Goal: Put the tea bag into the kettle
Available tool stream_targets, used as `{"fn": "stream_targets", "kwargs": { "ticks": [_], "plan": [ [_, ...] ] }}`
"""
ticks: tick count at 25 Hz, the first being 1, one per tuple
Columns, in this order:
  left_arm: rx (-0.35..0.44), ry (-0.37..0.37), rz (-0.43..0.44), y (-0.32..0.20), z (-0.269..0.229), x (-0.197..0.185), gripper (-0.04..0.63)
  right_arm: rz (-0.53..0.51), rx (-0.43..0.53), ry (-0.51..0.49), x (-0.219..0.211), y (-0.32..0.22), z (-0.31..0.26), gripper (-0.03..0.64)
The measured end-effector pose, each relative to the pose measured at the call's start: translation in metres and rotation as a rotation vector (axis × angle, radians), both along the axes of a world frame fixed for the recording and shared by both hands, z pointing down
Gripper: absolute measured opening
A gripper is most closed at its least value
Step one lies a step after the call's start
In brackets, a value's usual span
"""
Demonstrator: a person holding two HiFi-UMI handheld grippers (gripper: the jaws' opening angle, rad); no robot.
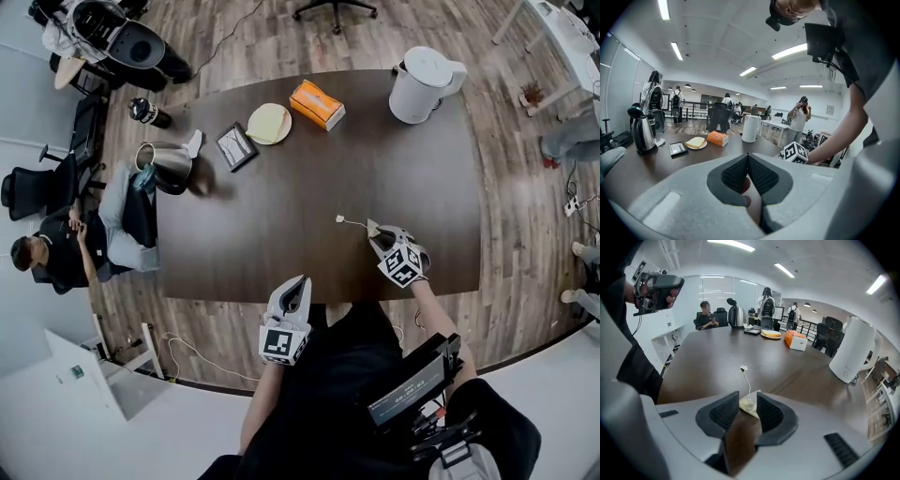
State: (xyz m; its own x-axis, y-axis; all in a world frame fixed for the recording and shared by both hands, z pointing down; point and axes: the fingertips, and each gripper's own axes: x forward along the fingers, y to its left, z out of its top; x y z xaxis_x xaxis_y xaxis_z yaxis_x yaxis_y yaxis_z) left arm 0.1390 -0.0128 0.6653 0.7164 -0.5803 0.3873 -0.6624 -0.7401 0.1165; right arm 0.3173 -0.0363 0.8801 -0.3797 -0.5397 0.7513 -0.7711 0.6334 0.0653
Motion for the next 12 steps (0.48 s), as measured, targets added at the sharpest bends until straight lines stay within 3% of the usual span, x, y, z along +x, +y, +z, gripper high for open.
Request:
{"fn": "stream_targets", "kwargs": {
  "ticks": [6, 12],
  "plan": [
    [-0.008, -0.029, -0.031, 0.011, 0.006, 0.009, 0.003, -0.080, -0.044, 0.002, -0.003, -0.008, 0.023, 0.150],
    [-0.016, -0.053, -0.079, 0.012, 0.008, 0.003, 0.003, -0.080, -0.068, -0.001, -0.006, -0.015, 0.038, 0.150]
  ]
}}
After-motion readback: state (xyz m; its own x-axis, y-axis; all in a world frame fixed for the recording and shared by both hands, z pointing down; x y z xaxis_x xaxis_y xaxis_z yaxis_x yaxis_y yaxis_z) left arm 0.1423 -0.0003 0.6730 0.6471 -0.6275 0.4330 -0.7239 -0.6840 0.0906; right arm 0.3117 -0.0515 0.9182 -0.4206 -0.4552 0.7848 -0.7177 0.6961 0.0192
